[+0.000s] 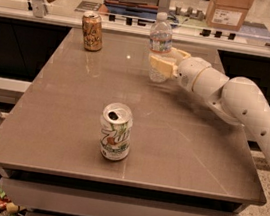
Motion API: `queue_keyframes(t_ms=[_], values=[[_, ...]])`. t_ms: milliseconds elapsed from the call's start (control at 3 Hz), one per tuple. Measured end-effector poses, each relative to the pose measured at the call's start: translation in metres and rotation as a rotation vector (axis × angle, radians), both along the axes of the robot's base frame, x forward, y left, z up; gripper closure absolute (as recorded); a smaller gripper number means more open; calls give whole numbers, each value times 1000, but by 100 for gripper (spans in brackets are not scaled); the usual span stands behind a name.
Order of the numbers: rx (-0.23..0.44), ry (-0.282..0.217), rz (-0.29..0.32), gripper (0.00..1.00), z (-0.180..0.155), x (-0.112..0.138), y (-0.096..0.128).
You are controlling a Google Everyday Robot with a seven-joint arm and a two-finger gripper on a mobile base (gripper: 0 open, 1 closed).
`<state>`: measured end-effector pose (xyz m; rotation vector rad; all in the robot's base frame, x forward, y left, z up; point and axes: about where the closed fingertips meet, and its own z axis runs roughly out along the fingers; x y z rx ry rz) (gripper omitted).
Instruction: Place water bottle upright
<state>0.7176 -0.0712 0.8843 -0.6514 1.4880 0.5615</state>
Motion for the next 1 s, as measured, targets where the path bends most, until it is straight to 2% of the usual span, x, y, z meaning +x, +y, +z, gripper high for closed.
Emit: queue_keyframes(t_ms=[333,1000], values=[[0,0,0,83,0,0,0],[0,0,1,36,0,0,0]])
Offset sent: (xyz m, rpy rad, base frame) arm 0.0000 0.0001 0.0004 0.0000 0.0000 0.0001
